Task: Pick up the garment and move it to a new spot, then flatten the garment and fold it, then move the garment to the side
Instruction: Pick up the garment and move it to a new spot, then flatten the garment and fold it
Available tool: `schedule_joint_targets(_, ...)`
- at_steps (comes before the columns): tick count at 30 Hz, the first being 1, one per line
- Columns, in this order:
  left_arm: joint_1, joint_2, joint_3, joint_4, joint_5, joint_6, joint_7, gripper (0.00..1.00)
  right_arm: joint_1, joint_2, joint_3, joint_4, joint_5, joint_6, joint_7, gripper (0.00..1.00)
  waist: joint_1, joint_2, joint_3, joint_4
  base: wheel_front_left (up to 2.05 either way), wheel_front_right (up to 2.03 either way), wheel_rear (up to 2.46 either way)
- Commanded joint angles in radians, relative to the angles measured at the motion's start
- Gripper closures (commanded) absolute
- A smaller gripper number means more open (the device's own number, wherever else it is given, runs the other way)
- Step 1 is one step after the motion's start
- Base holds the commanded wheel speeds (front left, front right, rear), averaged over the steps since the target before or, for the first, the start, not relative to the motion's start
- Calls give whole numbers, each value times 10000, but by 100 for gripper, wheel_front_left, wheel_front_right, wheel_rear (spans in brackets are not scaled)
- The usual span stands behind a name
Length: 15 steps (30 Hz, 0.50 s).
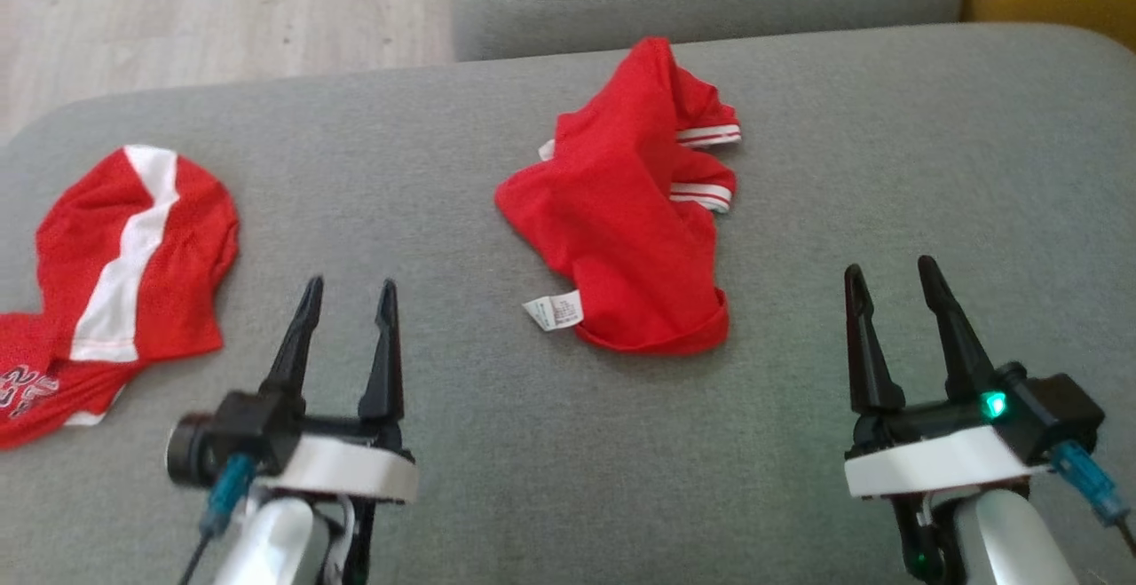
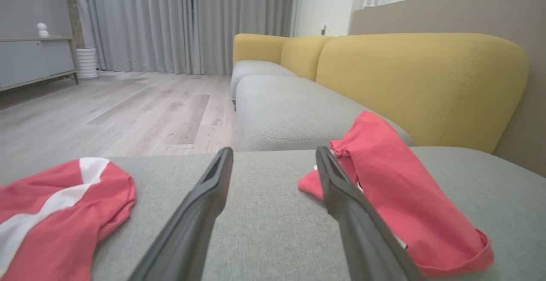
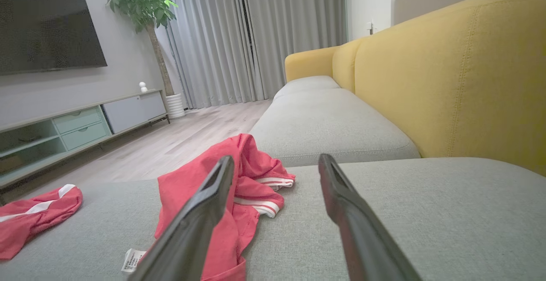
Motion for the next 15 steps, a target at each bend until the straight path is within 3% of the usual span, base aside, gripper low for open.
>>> schedule_joint_targets(1,-315,13,549,-433,62,44,-92,0,-212,-43,187,-294,-86,-7,-65,0,2,-1,-14,101,0,0,0)
schedule_joint_targets(8,-198,-360,853,-587,589,-274,-94,0,-427,-43,205,-217,-451,-7,-65,0,2,-1,255,424,0,0,0)
schedule_joint_targets(15,-461,-752,1102,-470,732,-637,-94,0,-1211,-43,1581,1296,-1322,-7,44,0,2,-1,725,895,0,0,0)
